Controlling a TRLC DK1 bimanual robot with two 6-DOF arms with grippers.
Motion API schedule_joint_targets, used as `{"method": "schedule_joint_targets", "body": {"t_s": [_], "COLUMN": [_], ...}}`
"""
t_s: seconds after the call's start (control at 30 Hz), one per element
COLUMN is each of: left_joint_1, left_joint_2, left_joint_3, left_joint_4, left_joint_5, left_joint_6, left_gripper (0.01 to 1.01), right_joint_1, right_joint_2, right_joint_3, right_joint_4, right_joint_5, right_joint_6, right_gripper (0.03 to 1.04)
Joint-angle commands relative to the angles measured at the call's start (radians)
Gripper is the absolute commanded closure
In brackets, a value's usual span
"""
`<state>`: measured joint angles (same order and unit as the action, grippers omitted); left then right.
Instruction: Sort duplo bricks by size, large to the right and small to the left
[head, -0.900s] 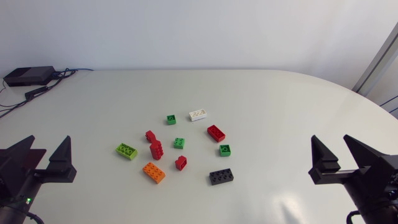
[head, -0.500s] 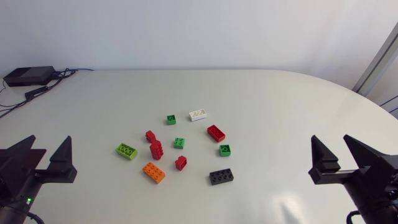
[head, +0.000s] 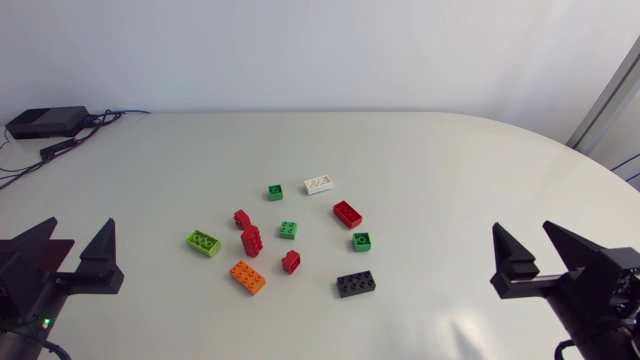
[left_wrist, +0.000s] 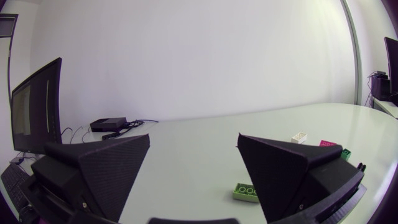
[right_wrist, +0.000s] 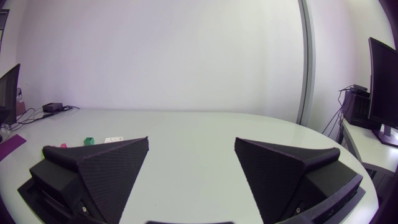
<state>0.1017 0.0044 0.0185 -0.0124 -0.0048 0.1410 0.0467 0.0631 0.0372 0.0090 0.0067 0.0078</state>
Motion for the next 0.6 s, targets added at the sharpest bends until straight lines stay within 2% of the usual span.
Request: {"method": "schedule_joint_targets", "body": {"t_s": [0.0,0.07,0.13,0.33,0.57], "left_joint_1": [-0.008,-0.01,-0.051,-0.108,-0.106], "left_joint_2": [-0.012,0.002,0.011,0.066,0.338], "left_joint_3": [-0.005,0.058,0.118,0.27,0.543], "left_joint_4": [-0.015,-0.106,-0.178,-0.288,-0.46], "left_joint_5": [-0.006,-0.006,-0.006,-0.009,-0.009], "left_joint_6": [0.009,0.008,-0.006,-0.009,-0.003], "left_gripper": [0.057,0.056,0.056,0.054,0.054], "right_joint_1": [0.001,0.007,0.005,0.038,0.065], "right_joint_2": [0.04,0.112,0.179,0.222,0.477], "right_joint_3": [0.004,0.082,0.156,0.317,0.612], "right_joint_4": [-0.06,-0.126,-0.168,-0.287,-0.526], "right_joint_5": [0.012,0.026,0.038,0.042,0.039], "right_joint_6": [0.02,0.027,0.029,0.052,0.127], "right_gripper": [0.07,0.07,0.07,0.07,0.07]}}
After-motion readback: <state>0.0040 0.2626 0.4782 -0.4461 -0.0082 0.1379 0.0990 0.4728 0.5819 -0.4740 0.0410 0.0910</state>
